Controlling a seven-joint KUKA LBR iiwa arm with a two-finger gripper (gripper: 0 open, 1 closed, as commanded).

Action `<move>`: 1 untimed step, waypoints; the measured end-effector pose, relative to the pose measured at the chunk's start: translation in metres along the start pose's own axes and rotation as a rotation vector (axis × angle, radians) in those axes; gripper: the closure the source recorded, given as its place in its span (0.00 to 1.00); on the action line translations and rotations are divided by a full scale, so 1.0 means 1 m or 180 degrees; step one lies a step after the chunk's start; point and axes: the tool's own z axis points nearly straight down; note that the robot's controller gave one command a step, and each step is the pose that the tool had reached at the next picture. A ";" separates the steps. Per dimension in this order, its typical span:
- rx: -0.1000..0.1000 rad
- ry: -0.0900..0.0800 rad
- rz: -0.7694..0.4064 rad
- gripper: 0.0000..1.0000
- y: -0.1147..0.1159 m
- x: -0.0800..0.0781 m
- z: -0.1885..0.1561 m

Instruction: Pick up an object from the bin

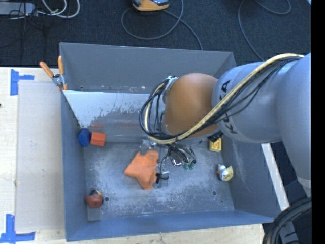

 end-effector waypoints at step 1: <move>0.0004 0.0007 0.0179 0.00 -0.004 -0.002 0.021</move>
Offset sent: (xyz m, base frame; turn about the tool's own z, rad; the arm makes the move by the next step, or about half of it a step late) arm -0.0015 -0.0149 -0.0580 -0.1728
